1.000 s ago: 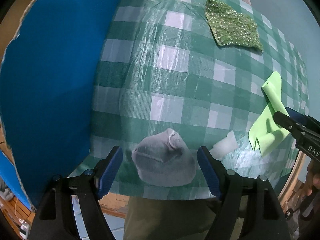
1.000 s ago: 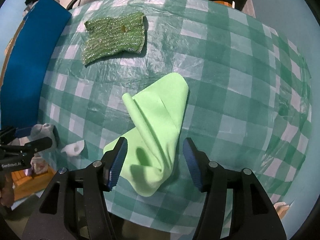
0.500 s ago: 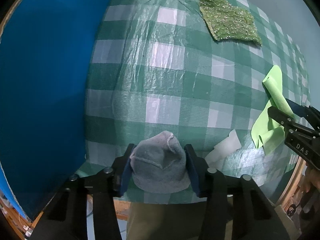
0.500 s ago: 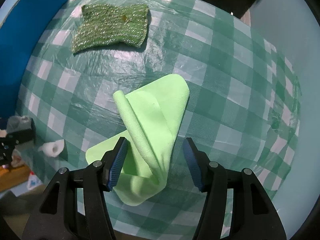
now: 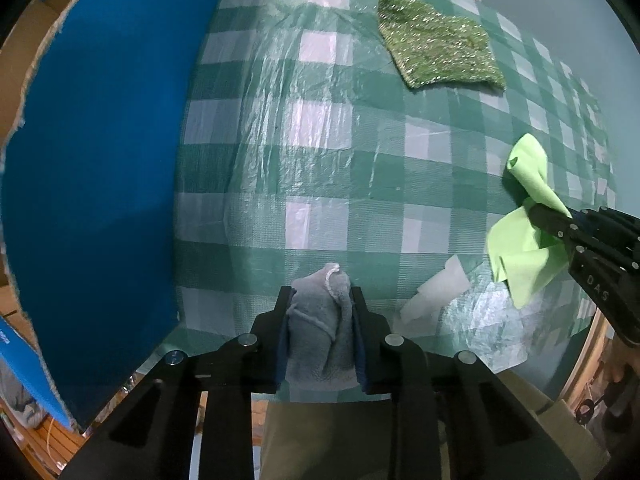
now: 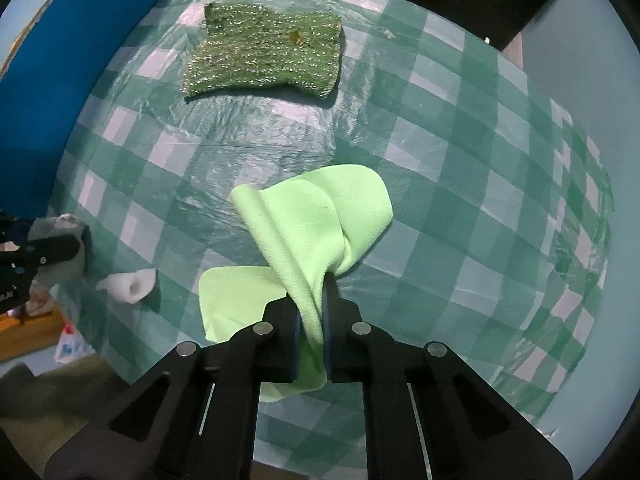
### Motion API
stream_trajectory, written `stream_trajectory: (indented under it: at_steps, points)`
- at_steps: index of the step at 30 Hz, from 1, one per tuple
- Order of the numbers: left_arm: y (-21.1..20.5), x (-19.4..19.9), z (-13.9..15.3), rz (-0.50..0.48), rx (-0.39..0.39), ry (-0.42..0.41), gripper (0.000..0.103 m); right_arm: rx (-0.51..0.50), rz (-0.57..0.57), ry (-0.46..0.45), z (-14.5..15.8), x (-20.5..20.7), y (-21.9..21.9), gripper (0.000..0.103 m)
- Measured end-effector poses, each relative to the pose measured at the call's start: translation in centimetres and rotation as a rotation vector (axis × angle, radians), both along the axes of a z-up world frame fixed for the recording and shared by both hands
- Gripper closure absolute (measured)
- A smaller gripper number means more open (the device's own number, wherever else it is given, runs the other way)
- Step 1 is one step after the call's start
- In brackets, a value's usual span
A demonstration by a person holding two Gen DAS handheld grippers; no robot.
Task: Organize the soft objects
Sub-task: 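Carry the green cloth and grey sock over the box with both grippers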
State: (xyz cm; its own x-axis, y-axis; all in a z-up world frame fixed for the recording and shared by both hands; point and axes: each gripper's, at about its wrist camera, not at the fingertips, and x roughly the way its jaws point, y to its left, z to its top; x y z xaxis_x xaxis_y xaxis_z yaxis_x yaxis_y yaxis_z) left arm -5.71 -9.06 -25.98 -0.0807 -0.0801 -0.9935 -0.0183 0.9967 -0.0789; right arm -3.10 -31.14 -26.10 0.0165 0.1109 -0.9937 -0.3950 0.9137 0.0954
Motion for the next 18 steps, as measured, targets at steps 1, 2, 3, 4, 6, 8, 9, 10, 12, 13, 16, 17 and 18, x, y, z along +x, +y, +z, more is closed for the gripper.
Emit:
stream_trajectory:
  at_steps: [1, 2, 3, 4, 6, 8, 9, 10, 12, 13, 16, 17, 18]
  points:
    - [-0.2, 0.1, 0.4, -0.002, -0.002, -0.006, 0.077, 0.007, 0.002, -0.001, 0.1, 0.0, 0.0, 0.096]
    - [-0.3, 0.2, 0.8, -0.004, -0.003, -0.012, 0.077, 0.015, 0.002, -0.002, 0.3, 0.1, 0.0, 0.096]
    - [-0.4, 0.3, 1.1, -0.005, -0.004, -0.018, 0.077, 0.023, 0.003, -0.001, 0.7, 0.1, -0.2, 0.096]
    - [-0.6, 0.4, 1.5, -0.006, -0.005, -0.025, 0.077, 0.031, 0.002, -0.003, 1.0, 0.2, -0.3, 0.096]
    - [-0.8, 0.7, 2.3, -0.008, -0.008, -0.036, 0.077, 0.046, 0.001, -0.005, 1.7, 0.5, -0.2, 0.096]
    - [-0.8, 0.8, 3.3, -0.012, -0.009, -0.052, 0.077, 0.061, -0.003, -0.010, 2.5, 1.1, -0.3, 0.096]
    - [-0.8, 0.8, 3.8, -0.014, -0.009, -0.058, 0.077, 0.068, -0.005, -0.012, 3.0, 1.3, -0.6, 0.096]
    - [-0.9, 1.0, 4.3, -0.015, -0.011, -0.067, 0.077, 0.075, -0.007, -0.016, 3.3, 1.4, -0.7, 0.096]
    - [-1.2, 1.2, 5.2, -0.017, -0.014, -0.082, 0.077, 0.090, -0.012, -0.028, 4.2, 1.5, -0.5, 0.096]
    - [-1.3, 1.3, 5.8, -0.019, -0.014, -0.092, 0.077, 0.095, -0.013, -0.032, 4.4, 1.5, -0.8, 0.096]
    - [-1.5, 1.7, 7.2, -0.021, -0.017, -0.116, 0.077, 0.114, -0.018, -0.044, 5.5, 2.2, -1.4, 0.096]
    - [-1.3, 1.7, 7.3, -0.021, -0.018, -0.123, 0.077, 0.119, -0.020, -0.047, 5.8, 2.4, -1.5, 0.096]
    - [-1.3, 1.8, 7.5, -0.021, -0.019, -0.128, 0.077, 0.126, -0.024, -0.054, 6.3, 2.5, -1.4, 0.096]
